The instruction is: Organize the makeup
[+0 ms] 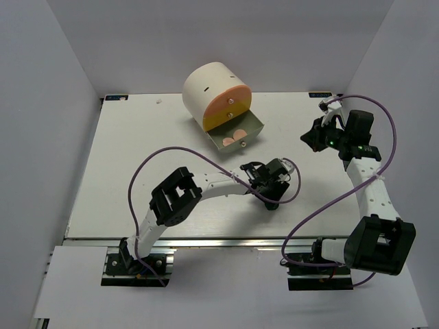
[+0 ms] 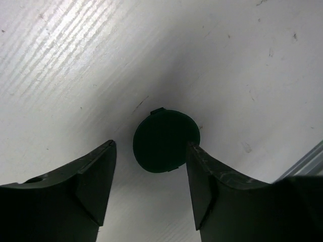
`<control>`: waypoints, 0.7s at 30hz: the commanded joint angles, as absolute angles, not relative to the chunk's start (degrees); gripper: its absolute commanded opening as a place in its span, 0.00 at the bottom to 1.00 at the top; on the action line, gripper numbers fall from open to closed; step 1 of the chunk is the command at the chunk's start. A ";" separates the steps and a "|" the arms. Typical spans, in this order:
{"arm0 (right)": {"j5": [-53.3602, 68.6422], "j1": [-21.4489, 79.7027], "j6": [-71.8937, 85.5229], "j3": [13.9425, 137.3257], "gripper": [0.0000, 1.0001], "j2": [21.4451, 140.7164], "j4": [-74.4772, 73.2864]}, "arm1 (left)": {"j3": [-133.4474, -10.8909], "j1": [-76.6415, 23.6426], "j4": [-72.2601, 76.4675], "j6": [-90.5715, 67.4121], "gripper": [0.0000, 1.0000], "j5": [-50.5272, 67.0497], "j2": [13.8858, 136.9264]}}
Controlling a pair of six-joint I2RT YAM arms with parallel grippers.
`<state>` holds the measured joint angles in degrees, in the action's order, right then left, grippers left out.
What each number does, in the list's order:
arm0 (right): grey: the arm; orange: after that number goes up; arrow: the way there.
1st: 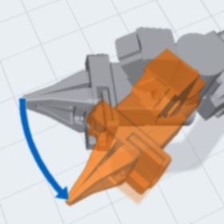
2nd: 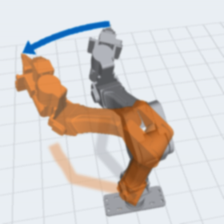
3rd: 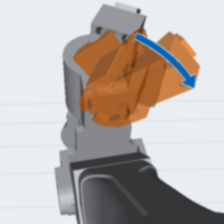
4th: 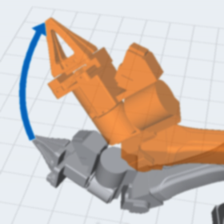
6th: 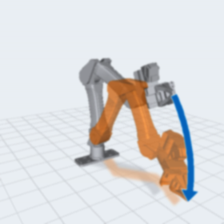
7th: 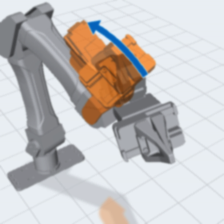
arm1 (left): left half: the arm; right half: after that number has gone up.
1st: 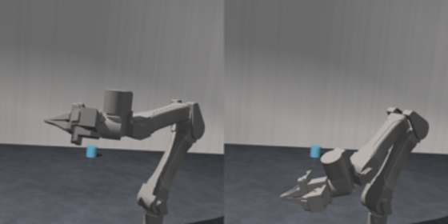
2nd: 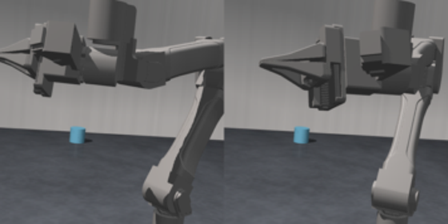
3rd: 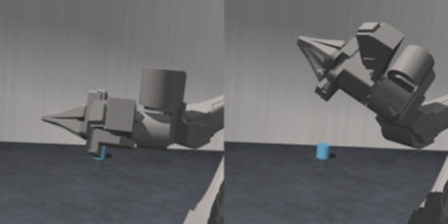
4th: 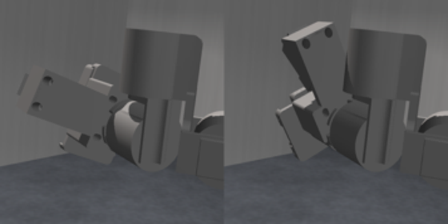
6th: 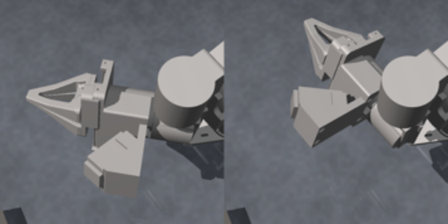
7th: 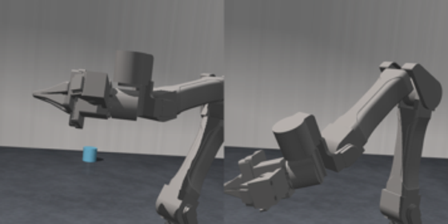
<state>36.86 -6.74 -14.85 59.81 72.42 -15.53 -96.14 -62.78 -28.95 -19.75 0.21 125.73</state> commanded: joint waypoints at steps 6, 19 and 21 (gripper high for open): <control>39.02 -7.12 -13.18 59.24 0.00 71.02 -14.41 | -97.03 -64.86 -30.50 -19.95 0.46 -3.78 127.53; 37.18 -7.21 -14.94 56.96 0.11 68.64 -15.21 | -94.06 -62.06 -28.84 -23.98 0.00 -4.31 121.75; 36.30 -7.21 -15.20 56.78 0.27 68.64 -15.29 | -92.47 -60.39 -27.60 -25.04 0.00 -2.55 119.46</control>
